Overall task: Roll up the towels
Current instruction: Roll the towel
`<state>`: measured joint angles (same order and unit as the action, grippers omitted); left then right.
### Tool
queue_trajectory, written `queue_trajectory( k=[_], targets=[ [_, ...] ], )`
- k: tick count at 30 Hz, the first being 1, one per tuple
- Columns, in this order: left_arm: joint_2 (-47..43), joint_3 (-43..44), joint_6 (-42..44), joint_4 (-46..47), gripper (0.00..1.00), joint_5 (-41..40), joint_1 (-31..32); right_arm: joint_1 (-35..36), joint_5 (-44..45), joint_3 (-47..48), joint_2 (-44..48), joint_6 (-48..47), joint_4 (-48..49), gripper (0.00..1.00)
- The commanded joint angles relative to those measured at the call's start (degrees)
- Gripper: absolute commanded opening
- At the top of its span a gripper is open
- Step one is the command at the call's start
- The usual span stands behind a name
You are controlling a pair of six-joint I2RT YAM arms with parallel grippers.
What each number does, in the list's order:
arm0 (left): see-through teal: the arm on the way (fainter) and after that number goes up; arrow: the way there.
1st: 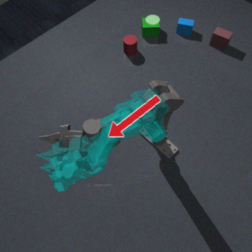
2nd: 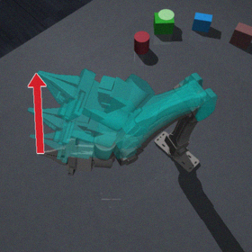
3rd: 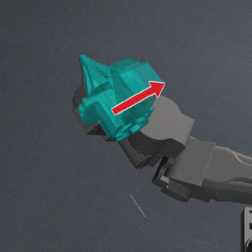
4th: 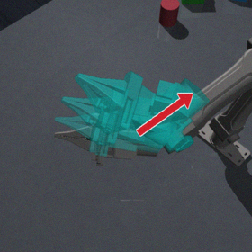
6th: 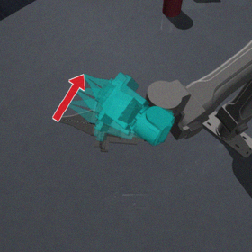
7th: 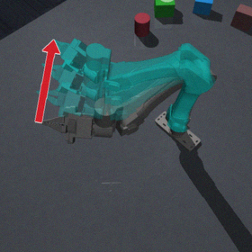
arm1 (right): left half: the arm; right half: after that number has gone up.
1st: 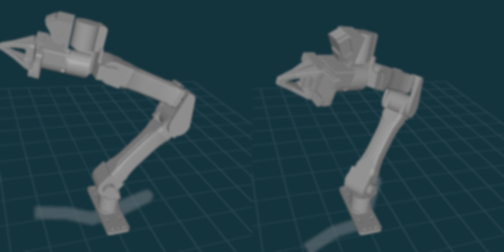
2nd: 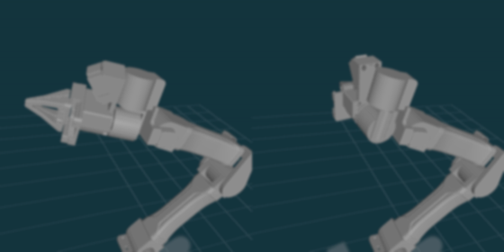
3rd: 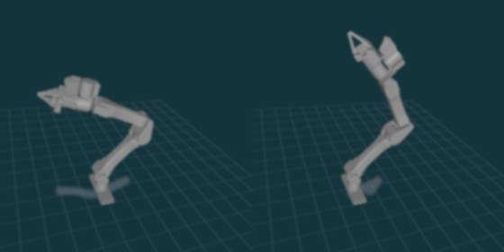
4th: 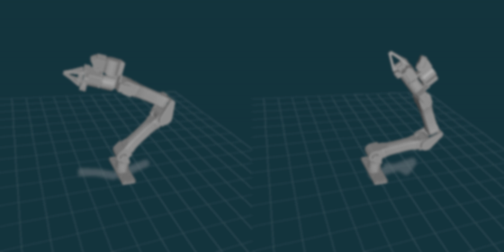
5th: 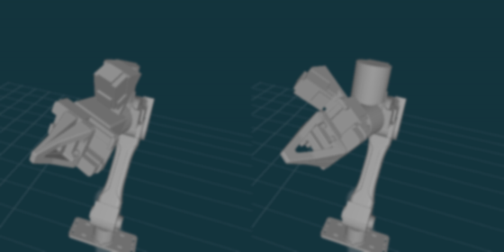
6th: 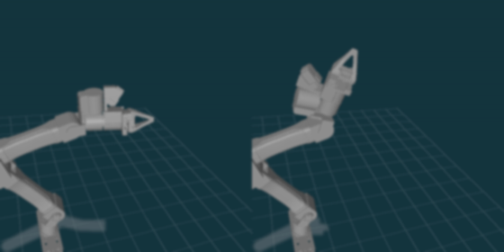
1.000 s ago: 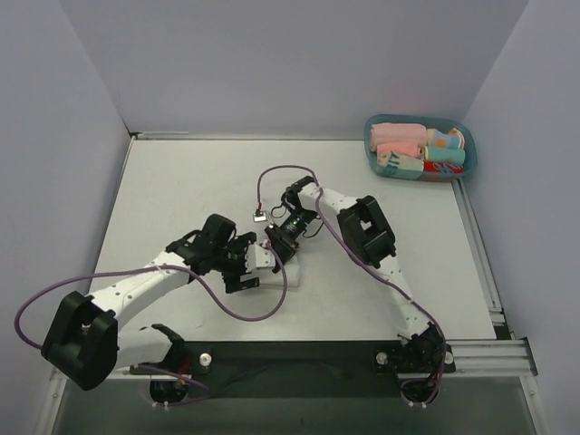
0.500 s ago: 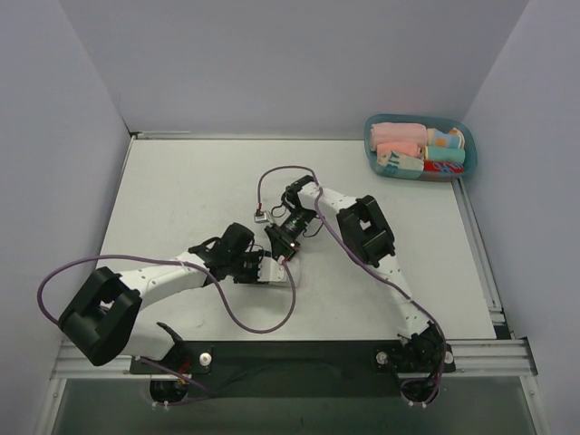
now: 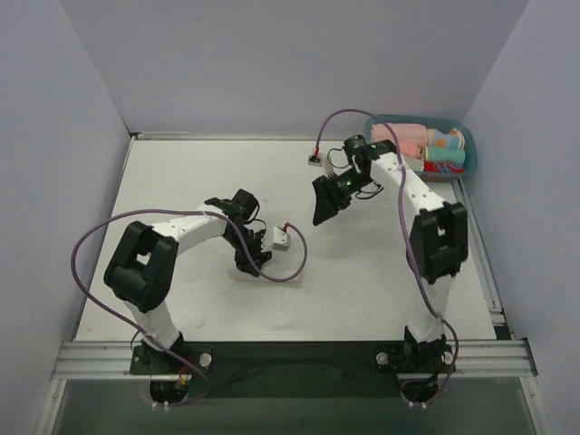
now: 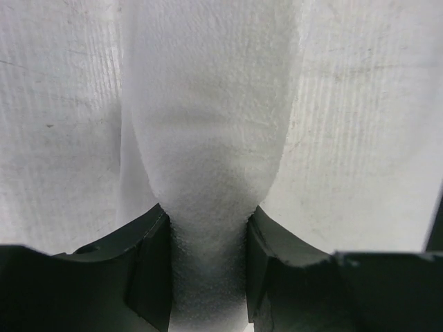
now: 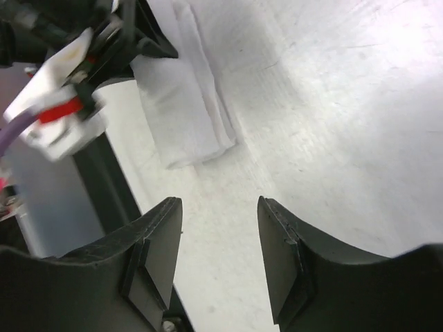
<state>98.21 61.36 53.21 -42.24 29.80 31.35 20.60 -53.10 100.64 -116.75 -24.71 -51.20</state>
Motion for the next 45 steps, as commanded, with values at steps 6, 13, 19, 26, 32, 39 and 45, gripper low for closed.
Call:
queue_trajectory(
  k=[6, 13, 19, 26, 32, 39, 45],
  targets=[
    [24.53, 21.15, 3.38, -28.32, 0.23, 12.03, -6.21, 1.98, 10.91, -22.66, 26.20, 0.98, 15.51, 0.59],
    [36.69, 34.60, 6.20, -38.70, 0.23, 14.23, -8.06, 14.26, 22.57, -35.59, 39.21, -7.54, 24.19, 0.72],
    [42.14, 39.44, 7.87, -44.06, 0.25, 14.40, -8.33, 25.35, 31.04, -43.93, 40.28, -12.20, 39.58, 0.77],
    [43.99, 39.71, 8.84, -45.65, 0.27, 15.20, -8.50, 29.15, 30.86, -45.89, 31.25, -15.81, 52.95, 0.89],
    [45.48, 40.23, 10.33, -47.93, 0.28, 16.16, -8.85, 29.23, 28.50, -43.60, 23.77, -17.12, 55.68, 0.90],
    [46.89, 40.33, 11.21, -48.11, 0.30, 17.13, -9.03, 29.67, 27.61, -44.83, 19.64, -21.95, 56.82, 0.87],
    [47.24, 39.54, 12.00, -48.11, 0.31, 17.04, -9.12, 29.85, 27.00, -44.92, 15.77, -27.05, 56.21, 0.74]
  ],
)
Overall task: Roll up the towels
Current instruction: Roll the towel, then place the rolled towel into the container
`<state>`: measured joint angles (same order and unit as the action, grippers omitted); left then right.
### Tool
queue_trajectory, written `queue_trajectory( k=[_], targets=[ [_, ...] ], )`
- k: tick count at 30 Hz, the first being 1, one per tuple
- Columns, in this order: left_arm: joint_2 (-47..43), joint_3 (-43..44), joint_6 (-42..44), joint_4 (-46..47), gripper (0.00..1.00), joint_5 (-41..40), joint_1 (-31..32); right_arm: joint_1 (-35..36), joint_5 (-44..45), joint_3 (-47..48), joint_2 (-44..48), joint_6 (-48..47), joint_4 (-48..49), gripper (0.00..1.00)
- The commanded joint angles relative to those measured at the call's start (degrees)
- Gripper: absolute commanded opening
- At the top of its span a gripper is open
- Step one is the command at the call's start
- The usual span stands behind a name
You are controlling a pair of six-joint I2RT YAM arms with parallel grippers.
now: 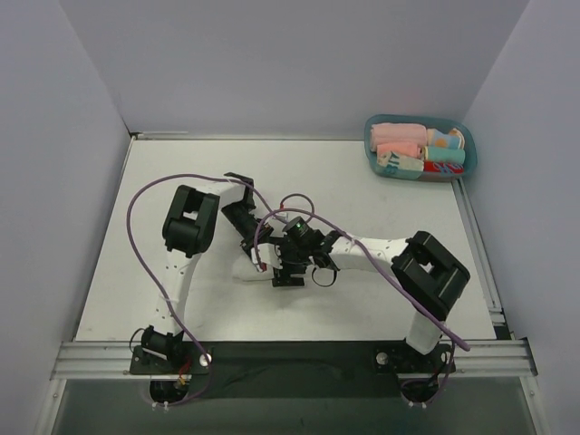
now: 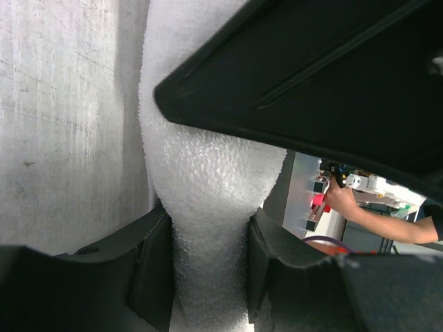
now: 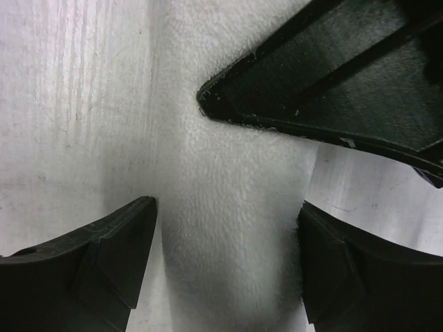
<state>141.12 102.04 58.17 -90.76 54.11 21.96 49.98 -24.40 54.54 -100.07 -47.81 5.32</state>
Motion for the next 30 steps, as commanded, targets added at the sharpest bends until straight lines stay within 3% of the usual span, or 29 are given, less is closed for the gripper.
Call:
queue_trajectory(
  k=[1, 5, 9, 10, 13, 17, 21, 25, 26, 30],
  targets=[
    [4.43, -1.14, 7.13, 0.50, 0.31, -7.26, 0.11, 0.30, -2.14, 1.18, -1.61, -4.48, -0.49, 0.73],
    [4.69, -0.79, 7.57, 0.24, 0.34, -7.18, -0.42, 0.74, -2.93, 2.22, -4.42, -7.12, -3.03, 0.58],
    [3.82, 0.26, 6.96, 0.15, 0.52, -5.68, -1.82, 1.00, -3.28, 5.39, -6.71, -6.68, -8.91, 0.38],
    [3.20, 0.27, 6.00, 0.93, 0.63, -4.72, -2.26, 0.83, -3.98, 5.83, -6.80, -5.72, -9.80, 0.21],
    [-1.10, -0.17, 3.10, 3.82, 0.74, -3.57, -4.90, 0.21, -4.86, 8.64, -7.15, -3.26, -14.89, 0.00],
    [-11.09, -2.54, -4.37, 11.91, 0.82, -2.25, -10.34, -2.33, -6.97, 11.72, -6.89, 5.16, -19.47, 0.00],
    [-19.11, -4.30, -15.07, 20.52, 0.88, -2.68, -16.84, -7.34, -10.83, 17.25, -7.86, 22.70, -23.95, 0.00],
    [-25.88, -5.36, -20.72, 27.91, 0.90, -5.32, -18.35, -13.58, -14.70, 20.94, -6.98, 31.36, -25.18, 0.00],
    [-27.90, -5.53, -21.43, 28.88, 0.97, -5.94, -18.26, -15.94, -15.40, 21.39, -6.54, 32.77, -25.36, 0.00],
    [-31.51, -6.41, -27.39, 32.31, 0.97, -7.78, -17.30, -21.58, -20.06, 24.38, -4.52, 38.22, -26.06, 0.00]
  ],
)
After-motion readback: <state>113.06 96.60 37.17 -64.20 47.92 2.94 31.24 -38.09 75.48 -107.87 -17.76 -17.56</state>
